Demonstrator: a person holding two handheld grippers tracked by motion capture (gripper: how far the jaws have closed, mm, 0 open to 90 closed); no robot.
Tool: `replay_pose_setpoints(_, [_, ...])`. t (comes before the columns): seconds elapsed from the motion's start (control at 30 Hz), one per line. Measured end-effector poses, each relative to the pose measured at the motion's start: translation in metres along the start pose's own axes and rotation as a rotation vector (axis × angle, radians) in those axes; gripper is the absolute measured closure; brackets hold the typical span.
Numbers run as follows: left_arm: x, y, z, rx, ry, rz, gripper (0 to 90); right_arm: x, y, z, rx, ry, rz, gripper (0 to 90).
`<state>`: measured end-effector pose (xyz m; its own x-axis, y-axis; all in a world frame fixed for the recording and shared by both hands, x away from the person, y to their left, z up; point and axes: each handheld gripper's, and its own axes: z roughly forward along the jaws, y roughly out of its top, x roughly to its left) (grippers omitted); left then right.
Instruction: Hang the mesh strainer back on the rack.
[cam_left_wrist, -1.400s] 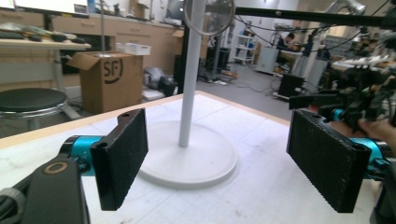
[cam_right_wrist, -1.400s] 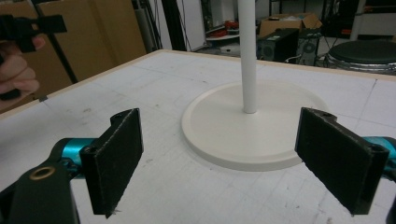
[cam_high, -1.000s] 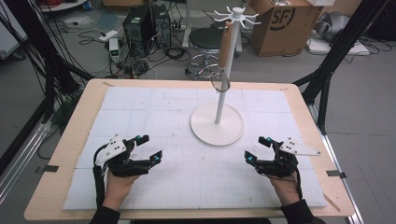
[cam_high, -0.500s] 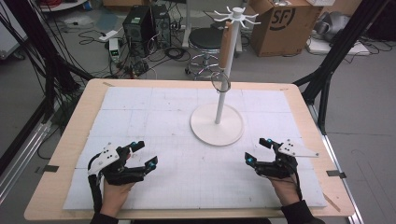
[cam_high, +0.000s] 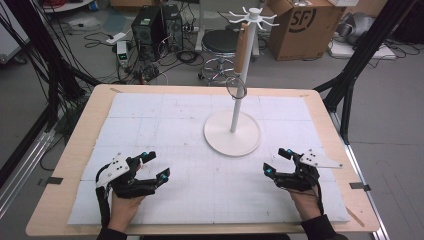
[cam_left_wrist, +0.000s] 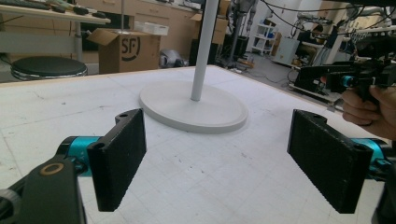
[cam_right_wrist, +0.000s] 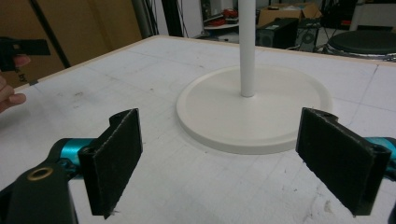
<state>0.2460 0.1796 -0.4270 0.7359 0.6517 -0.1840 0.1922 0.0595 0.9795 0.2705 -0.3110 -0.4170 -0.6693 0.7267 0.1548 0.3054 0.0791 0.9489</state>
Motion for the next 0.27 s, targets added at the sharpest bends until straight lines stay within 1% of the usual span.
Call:
replay_pose_setpoints(0.13, [0.0, -0.0003, 0.0011, 0.009, 0.001, 0.002, 20.2, 0.0, -0.0001, 0.0002, 0.0, 0.003, -0.001, 13.8])
replay_pose_setpoints(0.27, [-0.0005, -0.0012, 0.0028, 0.028, 0.015, 0.008, 20.2, -0.0002, -0.0001, 0.0004, -0.002, 0.008, -0.001, 13.8])
